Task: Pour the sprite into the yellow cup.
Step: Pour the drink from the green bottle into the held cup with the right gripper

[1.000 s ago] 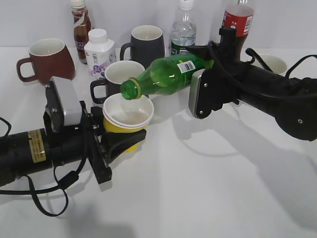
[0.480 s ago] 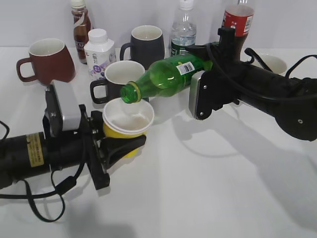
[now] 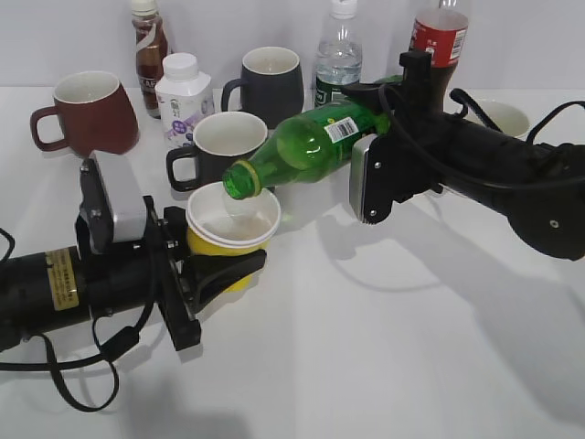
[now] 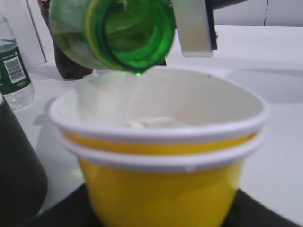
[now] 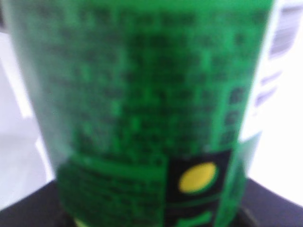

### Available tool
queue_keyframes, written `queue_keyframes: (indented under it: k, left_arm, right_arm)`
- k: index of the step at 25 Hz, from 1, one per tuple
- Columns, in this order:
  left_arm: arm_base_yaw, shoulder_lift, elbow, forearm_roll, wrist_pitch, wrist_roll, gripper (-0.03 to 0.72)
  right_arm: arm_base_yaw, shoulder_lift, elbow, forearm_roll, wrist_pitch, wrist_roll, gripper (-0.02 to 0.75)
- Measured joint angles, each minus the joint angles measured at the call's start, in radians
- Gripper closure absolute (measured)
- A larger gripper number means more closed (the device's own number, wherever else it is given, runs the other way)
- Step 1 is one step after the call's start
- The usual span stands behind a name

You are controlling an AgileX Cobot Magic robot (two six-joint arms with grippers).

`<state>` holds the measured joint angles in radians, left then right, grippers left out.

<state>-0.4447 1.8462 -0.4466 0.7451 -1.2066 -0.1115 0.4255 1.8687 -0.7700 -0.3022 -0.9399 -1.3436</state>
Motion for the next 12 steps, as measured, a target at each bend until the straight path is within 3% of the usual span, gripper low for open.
queue_keyframes:
  k: [12]
  left_arm:
    - [0.000,0.000,0.000,0.020,0.000,0.000,0.360]
  right_arm:
    - [0.000,0.000,0.000,0.000,-0.007,-0.043,0.363]
